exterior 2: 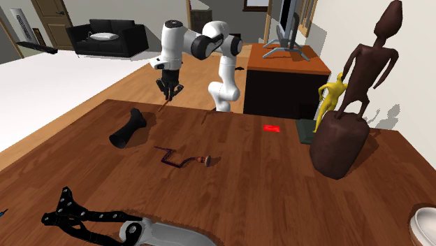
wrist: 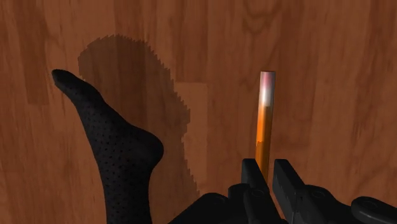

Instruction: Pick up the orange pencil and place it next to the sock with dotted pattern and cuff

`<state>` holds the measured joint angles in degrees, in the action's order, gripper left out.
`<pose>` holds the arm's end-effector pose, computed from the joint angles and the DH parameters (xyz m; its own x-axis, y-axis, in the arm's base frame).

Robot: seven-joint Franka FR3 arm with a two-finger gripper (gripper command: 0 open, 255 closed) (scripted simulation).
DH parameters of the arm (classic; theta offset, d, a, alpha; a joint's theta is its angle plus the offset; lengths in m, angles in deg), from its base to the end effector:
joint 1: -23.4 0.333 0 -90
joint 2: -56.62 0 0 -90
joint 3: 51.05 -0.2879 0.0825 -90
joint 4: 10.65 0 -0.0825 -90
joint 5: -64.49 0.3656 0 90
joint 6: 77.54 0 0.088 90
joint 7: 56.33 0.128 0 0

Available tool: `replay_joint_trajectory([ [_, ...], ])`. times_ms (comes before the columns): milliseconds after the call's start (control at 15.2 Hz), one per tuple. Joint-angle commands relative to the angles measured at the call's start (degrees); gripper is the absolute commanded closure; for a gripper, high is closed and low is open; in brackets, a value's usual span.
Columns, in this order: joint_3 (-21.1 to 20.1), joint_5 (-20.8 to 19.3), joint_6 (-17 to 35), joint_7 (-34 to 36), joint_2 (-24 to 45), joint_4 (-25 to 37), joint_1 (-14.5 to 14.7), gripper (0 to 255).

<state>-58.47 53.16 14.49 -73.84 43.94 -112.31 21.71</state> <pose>0.4759 0.0292 0.6000 0.9198 0.3920 -0.0193 0.3857 -0.8937 0.2290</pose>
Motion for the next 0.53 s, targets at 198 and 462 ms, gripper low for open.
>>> replay_joint_trajectory([
  [198,4.68,-0.52,2.09,-7.20,-0.72,-1.27,-2.79,255],
  [462,8.29,-0.85,3.52,-12.67,-0.07,-0.87,-4.91,255],
])
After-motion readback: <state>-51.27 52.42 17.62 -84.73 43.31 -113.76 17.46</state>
